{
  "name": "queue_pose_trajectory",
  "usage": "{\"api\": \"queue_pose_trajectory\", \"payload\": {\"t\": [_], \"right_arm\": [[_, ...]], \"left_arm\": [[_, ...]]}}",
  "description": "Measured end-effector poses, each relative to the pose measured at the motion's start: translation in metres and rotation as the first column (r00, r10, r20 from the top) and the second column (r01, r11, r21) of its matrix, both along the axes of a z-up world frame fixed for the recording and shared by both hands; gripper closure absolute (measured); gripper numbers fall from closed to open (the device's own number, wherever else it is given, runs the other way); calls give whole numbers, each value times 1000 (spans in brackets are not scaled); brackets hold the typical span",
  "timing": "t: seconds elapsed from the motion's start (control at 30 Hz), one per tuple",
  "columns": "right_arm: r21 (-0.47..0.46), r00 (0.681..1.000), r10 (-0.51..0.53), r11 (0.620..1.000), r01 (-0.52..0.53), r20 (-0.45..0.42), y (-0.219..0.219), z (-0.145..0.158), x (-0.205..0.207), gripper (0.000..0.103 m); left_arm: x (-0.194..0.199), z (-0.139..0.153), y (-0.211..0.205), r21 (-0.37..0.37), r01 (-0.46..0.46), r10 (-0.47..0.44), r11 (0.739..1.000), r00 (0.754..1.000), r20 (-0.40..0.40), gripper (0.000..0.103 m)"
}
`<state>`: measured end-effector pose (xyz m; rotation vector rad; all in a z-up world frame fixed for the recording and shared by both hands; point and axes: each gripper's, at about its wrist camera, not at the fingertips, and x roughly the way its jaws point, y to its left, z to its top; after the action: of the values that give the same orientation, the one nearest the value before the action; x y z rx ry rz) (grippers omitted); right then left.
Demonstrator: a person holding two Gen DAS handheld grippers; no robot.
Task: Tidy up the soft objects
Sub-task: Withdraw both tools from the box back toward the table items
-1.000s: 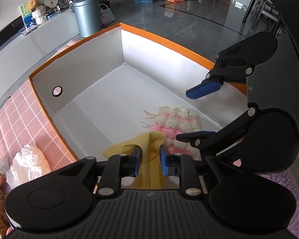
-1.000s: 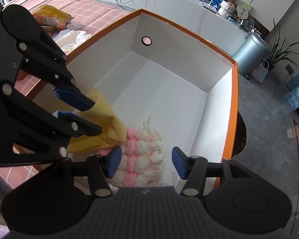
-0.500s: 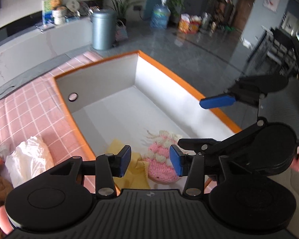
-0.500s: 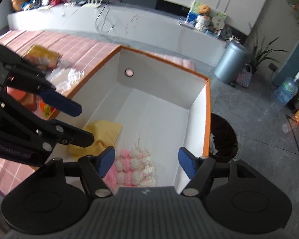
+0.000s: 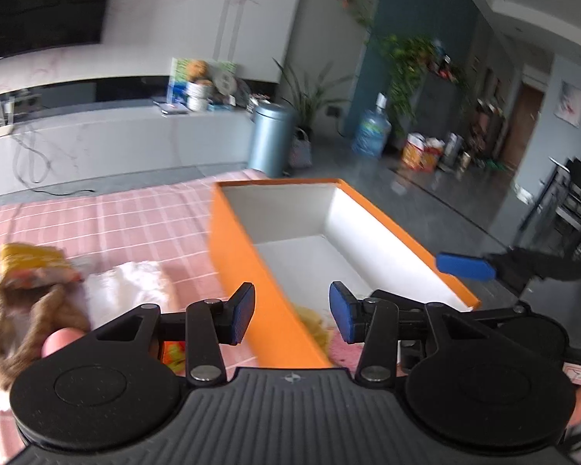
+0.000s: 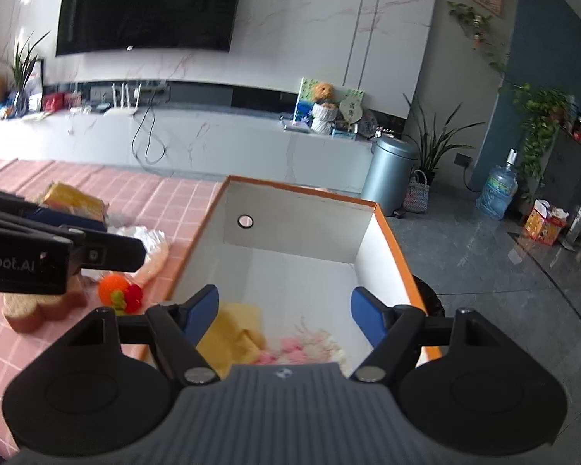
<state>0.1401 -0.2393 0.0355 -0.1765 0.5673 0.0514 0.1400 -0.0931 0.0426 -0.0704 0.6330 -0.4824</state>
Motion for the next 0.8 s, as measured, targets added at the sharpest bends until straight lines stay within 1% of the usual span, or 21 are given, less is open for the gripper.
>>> {"api": "queue_pose_trajectory", "payload": {"t": [0.17, 0.23, 0.4, 0.43, 0.5, 0.6, 0.67, 0.73, 0.8], "right_arm": [[27, 997, -15, 1000, 13, 74, 33, -1, -20, 28], [34, 994, -13, 999, 9, 107, 47, -1, -27, 26], [95, 989, 2, 995, -16, 148, 76, -9, -41, 25], [104, 989, 14, 994, -30, 150, 80, -12, -42, 25], [93, 989, 34, 995, -48, 145, 94, -20, -47, 26], [68, 989, 82, 994, -91, 120, 113, -30, -50, 32], [45, 988, 112, 992, -118, 110, 123, -36, -51, 33], [19, 986, 134, 990, -137, 102, 133, -43, -51, 36], [5, 985, 145, 989, -146, 88, 138, -49, -47, 39]], "left_arm": [[-16, -4, 32, -24, -76, 77, 997, 997, 26, 50], [-25, -8, 47, -32, -104, 105, 994, 994, 36, 50], [-39, -18, 87, -54, -198, 199, 979, 980, 25, 50], [-42, -22, 96, -61, -219, 220, 974, 975, 19, 50], [-46, -30, 111, -67, -246, 247, 967, 969, 9, 51], [-50, -42, 132, -77, -277, 277, 958, 961, -15, 51], [-51, -49, 142, -79, -293, 292, 953, 956, -28, 52], [-54, -56, 151, -78, -298, 297, 951, 955, -22, 52], [-53, -57, 152, -76, -289, 290, 954, 957, -6, 52]]}}
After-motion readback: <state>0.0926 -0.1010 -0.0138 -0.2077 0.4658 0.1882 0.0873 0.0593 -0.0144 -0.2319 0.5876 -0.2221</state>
